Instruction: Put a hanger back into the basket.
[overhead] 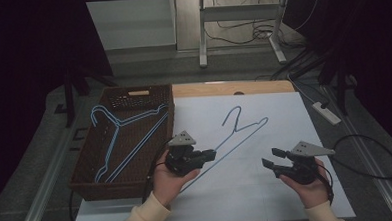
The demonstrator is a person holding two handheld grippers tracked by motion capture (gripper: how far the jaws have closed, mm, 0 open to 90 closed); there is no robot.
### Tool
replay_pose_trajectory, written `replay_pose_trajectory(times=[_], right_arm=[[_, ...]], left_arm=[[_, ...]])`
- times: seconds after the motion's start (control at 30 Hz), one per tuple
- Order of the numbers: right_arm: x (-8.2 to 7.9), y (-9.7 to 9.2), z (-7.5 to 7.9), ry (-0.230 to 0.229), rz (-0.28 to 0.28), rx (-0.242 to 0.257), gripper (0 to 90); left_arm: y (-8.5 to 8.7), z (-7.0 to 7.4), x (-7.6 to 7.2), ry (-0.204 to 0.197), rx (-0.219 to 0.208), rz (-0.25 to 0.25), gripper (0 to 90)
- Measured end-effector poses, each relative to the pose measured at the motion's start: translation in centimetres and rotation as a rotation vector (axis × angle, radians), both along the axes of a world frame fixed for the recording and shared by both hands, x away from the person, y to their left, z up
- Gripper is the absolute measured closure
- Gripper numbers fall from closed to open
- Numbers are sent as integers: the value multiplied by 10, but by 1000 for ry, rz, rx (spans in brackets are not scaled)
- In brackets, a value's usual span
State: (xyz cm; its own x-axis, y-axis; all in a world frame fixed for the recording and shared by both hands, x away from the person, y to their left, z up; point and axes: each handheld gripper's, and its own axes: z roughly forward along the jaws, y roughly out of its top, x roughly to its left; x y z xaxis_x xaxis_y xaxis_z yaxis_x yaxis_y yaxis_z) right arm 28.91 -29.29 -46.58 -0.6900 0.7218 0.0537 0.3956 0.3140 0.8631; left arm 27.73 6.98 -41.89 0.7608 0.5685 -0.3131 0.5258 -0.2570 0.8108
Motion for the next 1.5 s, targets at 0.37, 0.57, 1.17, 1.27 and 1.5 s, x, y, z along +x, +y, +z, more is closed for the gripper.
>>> replay_pose_trajectory(times=[0.37,0.57,1.17,1.27,1.5], right_arm=[[5,-3,-8,22,-2,-2,420],[7,-5,-11,35,-7,-7,412],[8,-4,-16,56,-2,-30,404],[9,-4,-17,60,-2,-31,404],[9,-4,-18,62,-2,-32,404]], left_arm=[[42,22,-6,-49,-37,27,863],[71,30,-8,-68,-60,72,863],[148,41,-17,-107,-103,202,863],[160,38,-18,-105,-97,224,864],[188,33,-21,-93,-98,286,863]])
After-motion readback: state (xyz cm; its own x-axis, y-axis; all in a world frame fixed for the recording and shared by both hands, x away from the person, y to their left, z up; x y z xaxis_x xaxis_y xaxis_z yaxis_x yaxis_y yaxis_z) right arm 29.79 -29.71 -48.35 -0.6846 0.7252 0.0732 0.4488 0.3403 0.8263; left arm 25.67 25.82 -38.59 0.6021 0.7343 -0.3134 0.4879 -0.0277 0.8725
